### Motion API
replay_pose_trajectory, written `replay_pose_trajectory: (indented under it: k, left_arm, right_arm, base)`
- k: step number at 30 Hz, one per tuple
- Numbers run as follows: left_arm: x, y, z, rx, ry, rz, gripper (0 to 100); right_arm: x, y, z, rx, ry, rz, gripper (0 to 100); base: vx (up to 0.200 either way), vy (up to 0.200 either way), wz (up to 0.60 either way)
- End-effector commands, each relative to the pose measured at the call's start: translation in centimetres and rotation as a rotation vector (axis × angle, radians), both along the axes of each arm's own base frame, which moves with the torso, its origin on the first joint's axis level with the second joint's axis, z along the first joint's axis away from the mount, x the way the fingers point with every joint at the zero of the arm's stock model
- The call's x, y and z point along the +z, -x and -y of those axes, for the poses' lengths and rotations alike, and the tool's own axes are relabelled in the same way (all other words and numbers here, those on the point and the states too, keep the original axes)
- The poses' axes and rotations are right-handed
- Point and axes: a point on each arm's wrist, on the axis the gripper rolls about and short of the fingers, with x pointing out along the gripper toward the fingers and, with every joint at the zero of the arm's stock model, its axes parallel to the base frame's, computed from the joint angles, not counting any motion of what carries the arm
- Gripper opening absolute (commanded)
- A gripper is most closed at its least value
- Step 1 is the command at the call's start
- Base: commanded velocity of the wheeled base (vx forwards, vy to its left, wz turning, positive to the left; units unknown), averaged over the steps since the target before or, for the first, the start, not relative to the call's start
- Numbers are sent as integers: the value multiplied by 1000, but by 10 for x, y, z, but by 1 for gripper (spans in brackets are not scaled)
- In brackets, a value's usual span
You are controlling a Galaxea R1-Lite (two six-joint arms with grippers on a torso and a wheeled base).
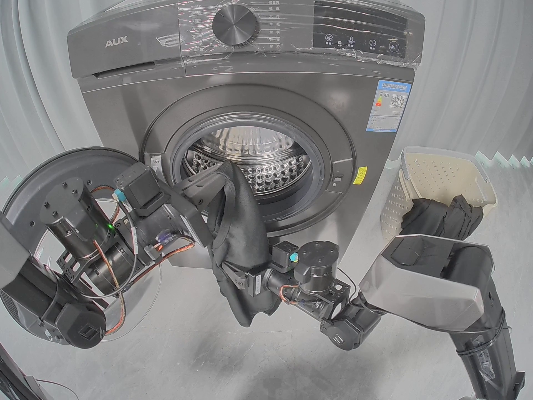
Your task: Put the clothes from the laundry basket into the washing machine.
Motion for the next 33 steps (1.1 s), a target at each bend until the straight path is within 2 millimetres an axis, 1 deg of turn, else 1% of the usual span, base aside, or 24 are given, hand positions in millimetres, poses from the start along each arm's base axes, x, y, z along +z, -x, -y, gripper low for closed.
replay_pose_trajectory:
  k: [1, 5, 9, 10, 13, 16, 18, 20, 23, 24, 25, 28, 30, 31, 33]
  left_arm:
    - [2, 3, 0, -4, 5, 7, 0]
    - [3, 2, -1, 0, 8, 12, 0]
    - [3, 2, -4, 8, 7, 11, 0]
    - [2, 2, -4, 8, 5, 9, 0]
    - [-2, 2, -6, 11, -4, -7, 0]
    - [-10, 1, -12, 34, -22, -33, 0]
    - [-17, 0, -19, 60, -37, -60, 0]
    - [-22, -1, -25, 77, -48, -78, 0]
    - [-36, -4, -39, 118, -80, -129, 0]
    - [-37, -4, -41, 123, -83, -136, 0]
    - [-45, -3, -46, 137, -98, -164, 0]
    - [-56, 0, -52, 125, -127, -210, 0]
    - [-62, -2, -54, 128, -140, -228, 0]
    - [-68, -3, -56, 138, -162, -240, 0]
    - [-74, -6, -58, 144, -180, -255, 0]
  right_arm:
    - [-13, -11, -11, -3, -5, 6, 100]
    - [-23, -14, -16, -8, -8, 8, 100]
    - [-27, -14, -15, -20, -5, 8, 100]
    - [-26, -15, -14, -29, -9, 13, 0]
    - [-23, -17, -11, -43, -23, 28, 0]
    - [-14, -17, -7, -51, -44, 50, 0]
    - [0, -17, 1, -63, -55, 64, 0]
    - [6, -16, 8, -72, -53, 62, 0]
    - [23, -16, 22, -114, -52, 79, 0]
    - [25, -17, 23, -120, -52, 83, 0]
    - [31, -20, 29, -133, -54, 92, 0]
    - [44, -23, 35, -152, -69, 110, 0]
    - [47, -24, 37, -157, -72, 114, 0]
    - [50, -26, 40, -167, -76, 119, 0]
    - [52, -30, 44, -209, -78, 122, 0]
  base:
    - [0, 0, 0]
    - [0, 0, 0]
    - [0, 0, 0]
    - [0, 0, 0]
    - [0, 0, 0]
    - [0, 0, 0]
    - [0, 0, 0]
    - [0, 0, 0]
    - [0, 0, 0]
    - [0, 0, 0]
    - [0, 0, 0]
    - [0, 0, 0]
    - [0, 0, 0]
    - [0, 0, 0]
    - [0, 0, 0]
